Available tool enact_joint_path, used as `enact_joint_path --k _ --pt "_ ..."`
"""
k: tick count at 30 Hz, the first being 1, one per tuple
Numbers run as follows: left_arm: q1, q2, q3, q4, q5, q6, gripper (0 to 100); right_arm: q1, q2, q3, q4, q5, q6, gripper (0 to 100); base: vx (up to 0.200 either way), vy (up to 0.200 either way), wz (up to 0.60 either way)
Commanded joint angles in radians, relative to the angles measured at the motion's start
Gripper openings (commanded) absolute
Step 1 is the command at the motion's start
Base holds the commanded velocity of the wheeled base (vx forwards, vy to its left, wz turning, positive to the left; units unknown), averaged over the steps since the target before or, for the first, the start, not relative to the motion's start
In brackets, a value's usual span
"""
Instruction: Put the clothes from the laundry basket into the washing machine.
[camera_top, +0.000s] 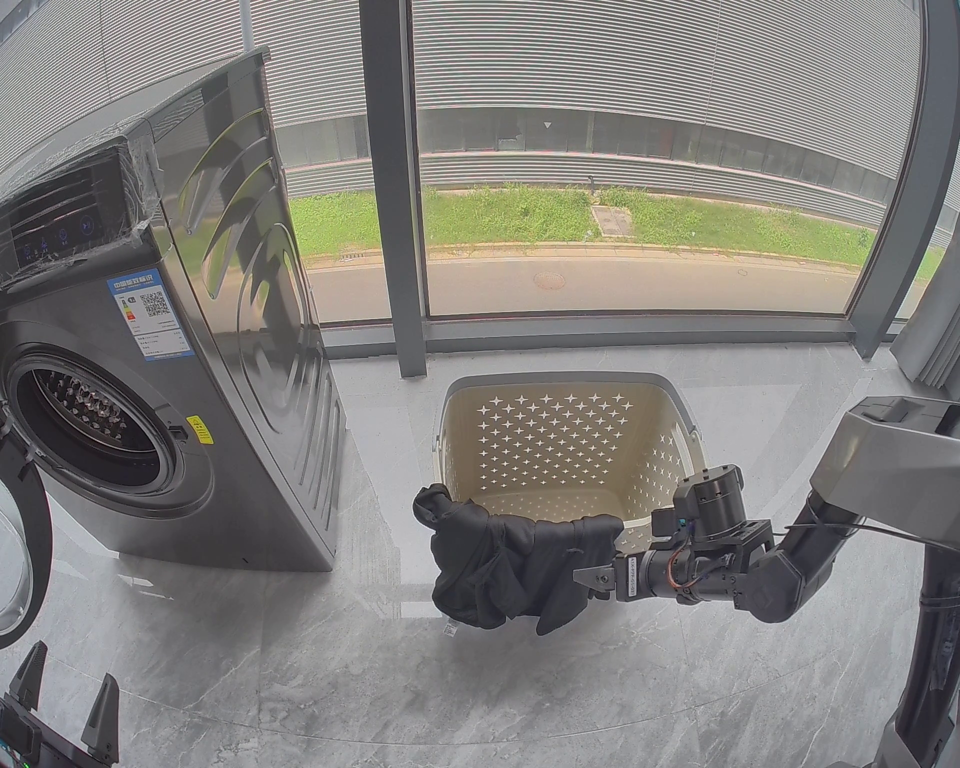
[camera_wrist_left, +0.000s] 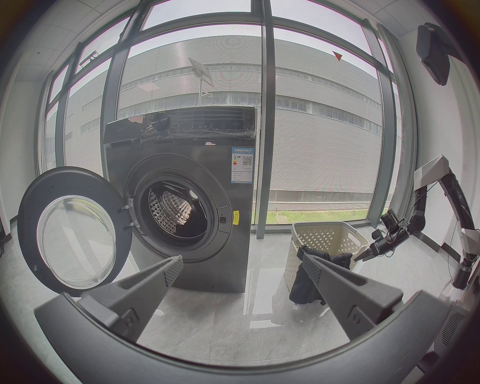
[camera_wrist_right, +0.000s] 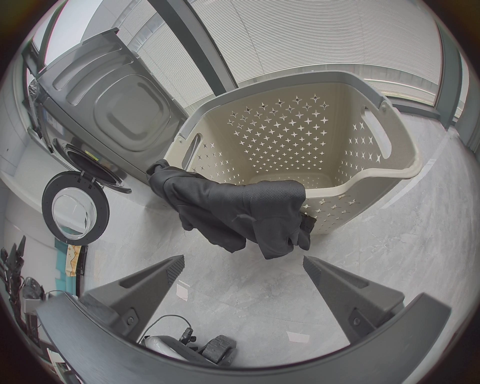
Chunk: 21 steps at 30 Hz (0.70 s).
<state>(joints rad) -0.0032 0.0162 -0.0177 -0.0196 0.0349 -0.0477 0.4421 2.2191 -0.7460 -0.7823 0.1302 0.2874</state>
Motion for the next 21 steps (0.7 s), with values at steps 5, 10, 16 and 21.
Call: enact_joint_path --k 5,10,16,21 --pt "0.000 -0.015 0.016 0.000 0.000 0.000 100 -0.008 0.108 -0.096 -0.011 -0.001 0.007 100 0.000 0.000 0.00" --pt "0.000 -0.015 0.016 0.000 0.000 0.000 100 -0.010 0.145 -0.124 -0.058 -0.003 0.006 100 0.000 0.000 0.00" --pt "0.000 -0.015 0.016 0.000 -0.001 -0.001 100 -0.013 0.188 -0.147 -0.089 -0.001 0.007 100 0.000 0.000 0.00" --pt "0.000 -0.015 0.016 0.000 -0.001 -0.001 100 -0.013 0.214 -0.176 -0.112 -0.001 0.012 100 0.000 0.000 0.00"
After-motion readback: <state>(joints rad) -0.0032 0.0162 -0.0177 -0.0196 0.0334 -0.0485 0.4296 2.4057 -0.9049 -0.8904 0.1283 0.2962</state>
